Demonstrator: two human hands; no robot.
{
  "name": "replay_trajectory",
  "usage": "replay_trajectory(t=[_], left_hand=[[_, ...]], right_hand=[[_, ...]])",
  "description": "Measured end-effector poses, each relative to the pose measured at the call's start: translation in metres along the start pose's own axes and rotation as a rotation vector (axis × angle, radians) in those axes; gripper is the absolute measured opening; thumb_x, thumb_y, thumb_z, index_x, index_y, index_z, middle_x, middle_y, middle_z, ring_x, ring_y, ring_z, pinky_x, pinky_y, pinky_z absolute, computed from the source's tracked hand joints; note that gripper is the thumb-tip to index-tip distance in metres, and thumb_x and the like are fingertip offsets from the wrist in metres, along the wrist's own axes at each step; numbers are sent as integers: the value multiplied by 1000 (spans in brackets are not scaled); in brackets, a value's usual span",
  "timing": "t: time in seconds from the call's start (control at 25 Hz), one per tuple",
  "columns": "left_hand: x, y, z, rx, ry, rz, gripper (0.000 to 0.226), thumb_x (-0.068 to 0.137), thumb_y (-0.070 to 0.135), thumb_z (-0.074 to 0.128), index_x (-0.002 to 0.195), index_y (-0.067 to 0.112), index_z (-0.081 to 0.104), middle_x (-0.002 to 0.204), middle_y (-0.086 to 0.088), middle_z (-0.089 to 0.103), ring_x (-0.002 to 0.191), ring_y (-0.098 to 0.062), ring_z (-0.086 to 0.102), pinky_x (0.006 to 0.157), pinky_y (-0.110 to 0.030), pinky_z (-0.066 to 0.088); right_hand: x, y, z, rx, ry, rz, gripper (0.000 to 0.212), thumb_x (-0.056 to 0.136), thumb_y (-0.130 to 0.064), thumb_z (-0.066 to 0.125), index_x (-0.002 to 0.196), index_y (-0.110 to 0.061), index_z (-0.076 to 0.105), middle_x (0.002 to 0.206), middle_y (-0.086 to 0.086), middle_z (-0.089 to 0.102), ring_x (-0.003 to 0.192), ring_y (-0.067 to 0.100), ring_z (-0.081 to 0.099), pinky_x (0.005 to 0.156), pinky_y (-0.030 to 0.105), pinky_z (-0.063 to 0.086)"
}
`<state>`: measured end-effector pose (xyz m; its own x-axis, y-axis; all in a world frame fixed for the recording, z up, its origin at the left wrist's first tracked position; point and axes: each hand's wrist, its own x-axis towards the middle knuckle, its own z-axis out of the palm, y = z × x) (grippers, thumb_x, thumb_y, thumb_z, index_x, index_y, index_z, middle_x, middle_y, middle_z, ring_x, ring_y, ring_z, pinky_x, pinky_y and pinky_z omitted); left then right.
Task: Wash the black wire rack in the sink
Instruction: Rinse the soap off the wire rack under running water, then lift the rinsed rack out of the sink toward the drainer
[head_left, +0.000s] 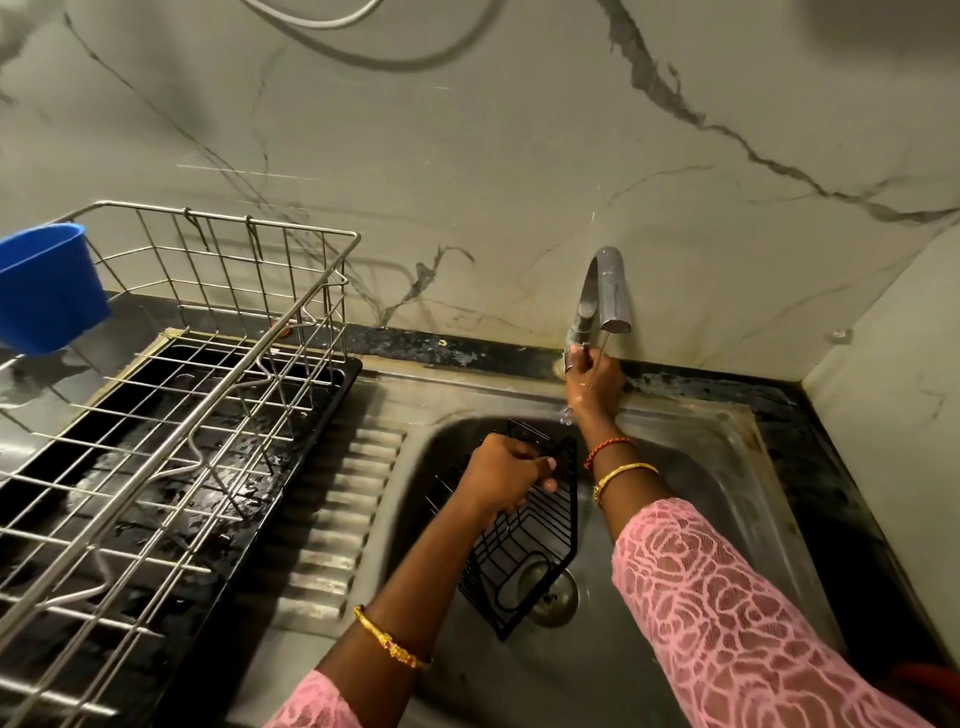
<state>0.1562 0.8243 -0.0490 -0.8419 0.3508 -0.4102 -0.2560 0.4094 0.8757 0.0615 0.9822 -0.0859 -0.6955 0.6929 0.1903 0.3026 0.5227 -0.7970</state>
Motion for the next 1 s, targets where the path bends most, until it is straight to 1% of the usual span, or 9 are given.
replay_trajectory(t=[0.16, 0.28, 0.4, 0.48, 0.56, 0.64, 0.72, 0.8, 1.0], left_hand=[[0, 0, 2, 6, 0, -2, 12, 90, 23, 64, 84, 14, 69, 72, 0, 70, 38, -3, 40, 37, -15, 32], [0, -4, 6, 78, 30, 46, 15, 88, 25, 66, 81, 14, 71, 77, -2, 72, 41, -2, 41, 44, -17, 35], [-3, -9, 16, 282, 116, 189, 19, 87, 31, 67, 78, 16, 75, 75, 0, 72, 47, -1, 49, 54, -22, 44], [-16, -14, 28, 376, 136, 342, 20, 85, 30, 66, 79, 14, 75, 73, -4, 71, 59, -12, 59, 61, -28, 49], [-36, -26, 45, 516, 77, 508, 22, 82, 31, 60, 83, 13, 74, 76, -7, 71, 71, -22, 65, 66, -32, 51], [-59, -36, 56, 711, 3, 621, 22, 85, 30, 57, 95, 17, 72, 88, -6, 72, 82, -24, 65, 72, -34, 52], [-70, -42, 58, 836, -56, 718, 21, 90, 27, 56, 100, 18, 71, 89, -5, 71, 82, -25, 64, 73, -35, 52], [-78, -47, 59, 941, -138, 767, 22, 91, 28, 55, 101, 16, 70, 89, -8, 70, 83, -27, 63, 72, -37, 51], [-97, -63, 59, 1125, -251, 848, 25, 91, 24, 56, 112, 12, 65, 109, -12, 66, 97, -33, 61, 77, -40, 47]], right_hand=[[1, -6, -7, 183, -95, 146, 24, 93, -21, 53, 102, -1, 64, 103, 14, 66, 92, 25, 60, 65, 20, 41], [-17, -1, -36, 379, -239, 388, 12, 91, -17, 55, 99, -10, 60, 85, 5, 59, 78, 18, 53, 57, 21, 41], [-71, 12, -78, 475, -365, 750, 41, 84, -37, 63, 114, -13, 51, 103, 7, 48, 99, 24, 52, 78, 34, 47], [-113, 20, -105, 647, -515, 900, 58, 72, -48, 71, 111, -11, 49, 115, 10, 50, 108, 29, 52, 79, 42, 51], [-132, 31, -122, 755, -614, 808, 70, 64, -46, 77, 120, -11, 54, 117, 15, 57, 106, 33, 57, 71, 41, 53], [-131, 38, -137, 634, -662, 762, 56, 75, -45, 68, 118, -10, 58, 101, 16, 65, 92, 31, 60, 66, 40, 51], [-126, 44, -143, 511, -755, 899, 55, 74, -58, 65, 92, -6, 70, 78, 15, 69, 75, 30, 62, 61, 39, 53], [-126, 55, -143, 472, -789, 984, 60, 64, -65, 68, 72, -6, 72, 71, 15, 69, 68, 29, 62, 59, 37, 55], [-151, 91, -133, 674, -880, 929, 36, 59, -39, 72, 80, -11, 62, 71, 8, 65, 62, 22, 61, 63, 33, 51]])
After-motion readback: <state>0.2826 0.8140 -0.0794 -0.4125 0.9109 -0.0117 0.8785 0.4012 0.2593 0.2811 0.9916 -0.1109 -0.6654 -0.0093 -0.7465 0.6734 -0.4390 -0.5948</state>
